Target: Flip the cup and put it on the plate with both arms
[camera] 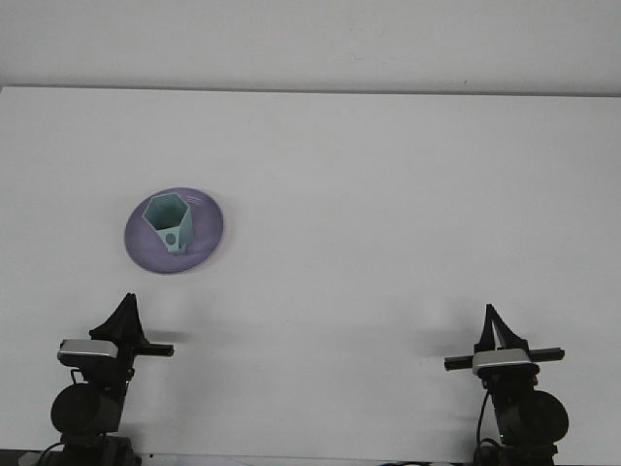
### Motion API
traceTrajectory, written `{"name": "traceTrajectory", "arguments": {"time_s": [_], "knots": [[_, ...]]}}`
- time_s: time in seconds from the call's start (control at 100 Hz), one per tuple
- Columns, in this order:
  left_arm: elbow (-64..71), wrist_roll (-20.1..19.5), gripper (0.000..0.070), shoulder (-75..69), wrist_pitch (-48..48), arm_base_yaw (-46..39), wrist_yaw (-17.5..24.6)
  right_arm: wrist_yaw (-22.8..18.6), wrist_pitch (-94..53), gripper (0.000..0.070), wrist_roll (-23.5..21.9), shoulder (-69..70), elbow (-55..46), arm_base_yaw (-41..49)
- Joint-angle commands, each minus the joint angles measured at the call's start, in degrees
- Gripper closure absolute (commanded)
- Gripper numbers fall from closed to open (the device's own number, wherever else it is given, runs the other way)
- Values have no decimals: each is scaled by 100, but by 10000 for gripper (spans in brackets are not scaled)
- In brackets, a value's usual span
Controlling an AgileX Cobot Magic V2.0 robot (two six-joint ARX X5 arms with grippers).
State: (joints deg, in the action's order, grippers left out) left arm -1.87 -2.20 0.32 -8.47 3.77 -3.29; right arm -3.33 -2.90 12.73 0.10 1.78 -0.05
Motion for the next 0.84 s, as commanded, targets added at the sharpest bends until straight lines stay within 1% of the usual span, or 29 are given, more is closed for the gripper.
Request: {"name": "traceTrajectory", "arguments": {"time_s": [0.0,0.83], "knots": [[107,13,685,-4,-61,4,-15,17,179,696,50,-4,-114,-2],[107,13,685,-4,-61,4,-15,33,308,696,63,-4,-105,-2]]}}
